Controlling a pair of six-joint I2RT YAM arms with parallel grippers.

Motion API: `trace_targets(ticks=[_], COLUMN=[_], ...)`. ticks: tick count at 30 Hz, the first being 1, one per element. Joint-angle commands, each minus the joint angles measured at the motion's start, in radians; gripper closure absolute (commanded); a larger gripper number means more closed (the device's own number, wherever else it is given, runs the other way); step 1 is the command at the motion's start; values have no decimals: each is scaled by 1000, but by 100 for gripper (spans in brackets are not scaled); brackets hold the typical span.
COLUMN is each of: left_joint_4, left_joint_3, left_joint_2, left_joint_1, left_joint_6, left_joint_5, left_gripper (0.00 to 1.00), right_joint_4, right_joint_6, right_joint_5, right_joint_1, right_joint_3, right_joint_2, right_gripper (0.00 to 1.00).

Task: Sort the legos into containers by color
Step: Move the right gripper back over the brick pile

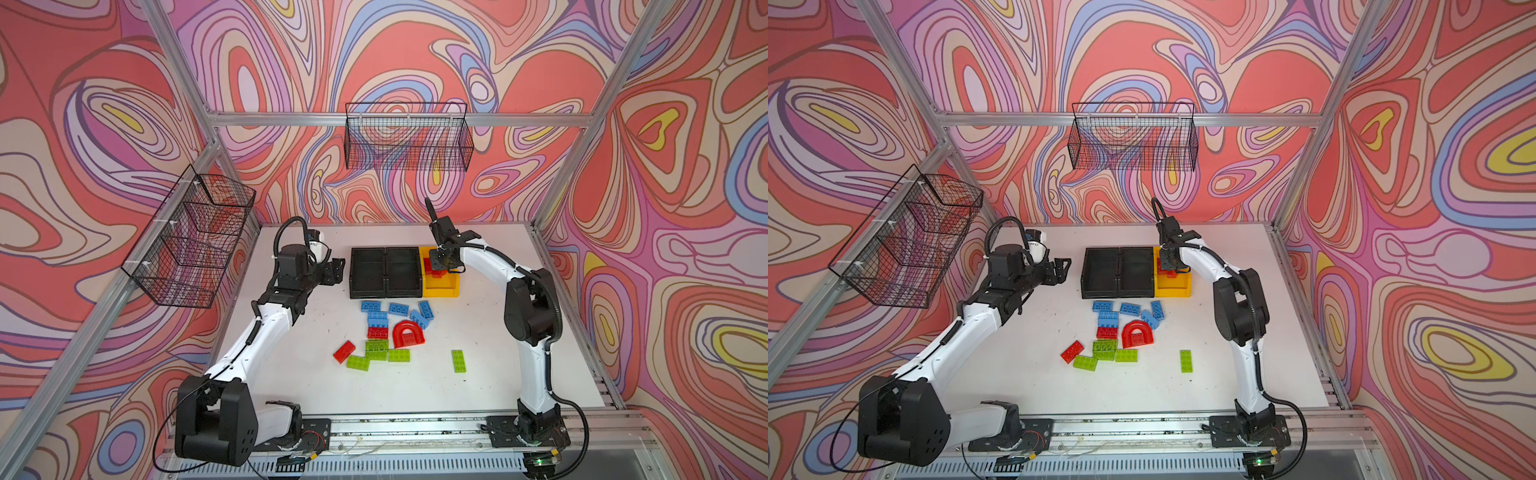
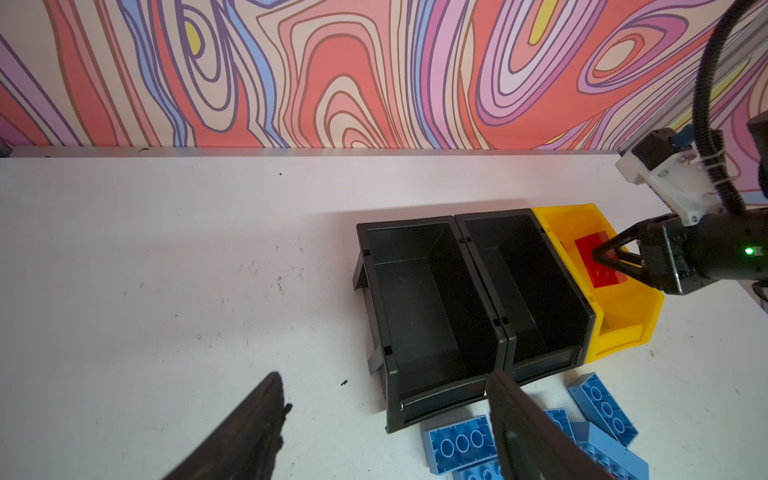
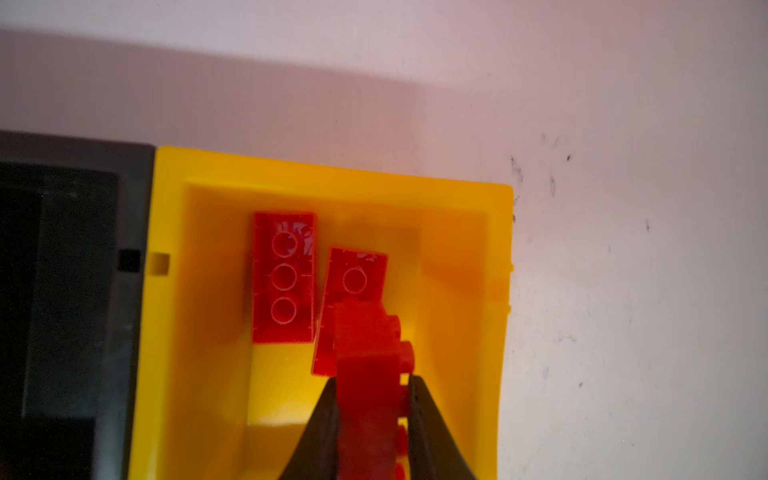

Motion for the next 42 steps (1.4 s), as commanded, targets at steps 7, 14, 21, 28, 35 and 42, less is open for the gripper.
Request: trace_targets(ticks=[7,14,21,28,35,42], left_joint_4=[-7,-9,-12,-8,-7,-8], left_joint_3=[20,18,19,18,17,17], left_joint_2=[-23,-26,-25,-14,-12,-9], left_joint_1=[-2,-2,-2,-2,-2,-2], left_joint_6=[-5,-2,2,-2,2,-1], left_joint_5=[9,6,-1,7,-1,3], left_gripper=[20,20,20,21,20,21], right_joint_4=[14,37,209,226,363,368], right_joint_6=[-15,-18,-43,65,278,284], right_joint_5=[44,-23,-195,-206,-259,-272], right_joint_1=[-5,-3,15,183,288,297], right_joint_3=[18,-29,-317,-581,-836,-889], right_joint_2=[10,-85,-363,-545,-623,-581], right_gripper=[55,49,47,42,47,59])
